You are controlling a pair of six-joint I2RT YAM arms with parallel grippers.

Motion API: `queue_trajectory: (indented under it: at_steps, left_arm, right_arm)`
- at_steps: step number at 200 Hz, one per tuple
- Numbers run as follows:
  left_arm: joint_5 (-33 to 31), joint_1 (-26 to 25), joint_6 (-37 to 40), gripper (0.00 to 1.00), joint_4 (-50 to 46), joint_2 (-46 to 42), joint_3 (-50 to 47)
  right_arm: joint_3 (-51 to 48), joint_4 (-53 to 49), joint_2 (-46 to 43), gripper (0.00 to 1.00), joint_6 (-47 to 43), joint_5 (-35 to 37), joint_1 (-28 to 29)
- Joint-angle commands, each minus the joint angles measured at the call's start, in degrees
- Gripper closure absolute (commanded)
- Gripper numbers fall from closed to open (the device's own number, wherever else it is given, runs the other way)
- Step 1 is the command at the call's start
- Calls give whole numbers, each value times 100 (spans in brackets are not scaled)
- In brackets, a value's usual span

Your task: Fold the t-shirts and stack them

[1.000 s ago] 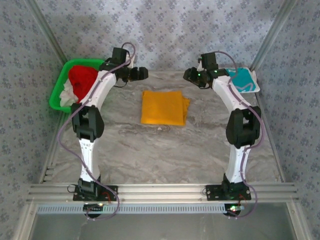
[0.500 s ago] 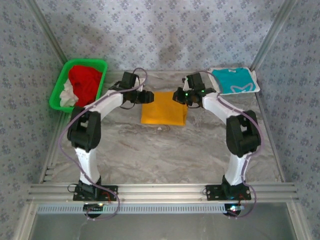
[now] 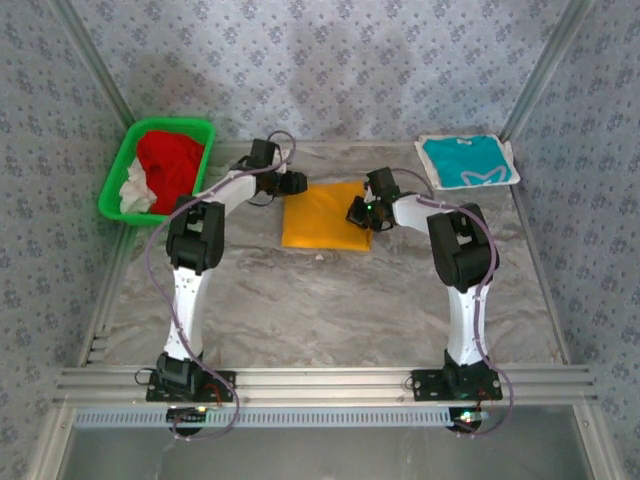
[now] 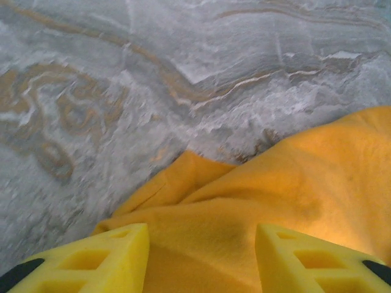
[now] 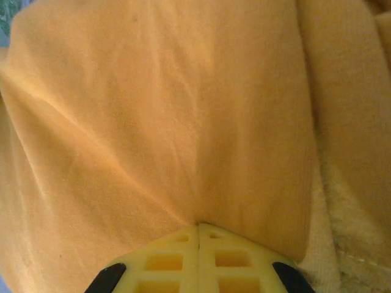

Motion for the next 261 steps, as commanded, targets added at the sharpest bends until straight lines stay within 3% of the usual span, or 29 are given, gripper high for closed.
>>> queue_trajectory:
  at_steps: [1, 20, 40, 64, 77, 93, 209, 261]
  left_arm:
    - [-211, -8, -269, 47, 312, -956, -640]
    - [-349, -105, -438, 43, 734, -1830, -1550]
    - [-943, -463, -311, 39, 538, -2439, -2179]
    - [-1188, -713, -168, 41, 264, -2411, -2486]
    - [-1234, -707, -202, 45, 242, -2245, -2556]
    - [-1325, -728, -128, 51, 95, -2040, -2458]
    - [-1167, -793, -367, 57, 644, -1468, -2700]
    - [-1098, -874, -401, 61, 742, -1384, -2701]
  right_arm:
    - [-10, -262, -333, 100, 4, -41, 29]
    - [-83, -429, -868, 84, -175, -67, -4]
    - [-363, -520, -1381, 56, -217, 45, -172]
    - [-779, -458, -1621, 31, -47, 147, -479]
    - [-852, -479, -1563, 27, -121, 187, -554]
    - [-813, -600, -1394, 25, -210, 158, -610]
    - [-515, -308, -476, 25, -486, -333, -453]
    - [-302, -12, -322, 31, -362, -513, -179]
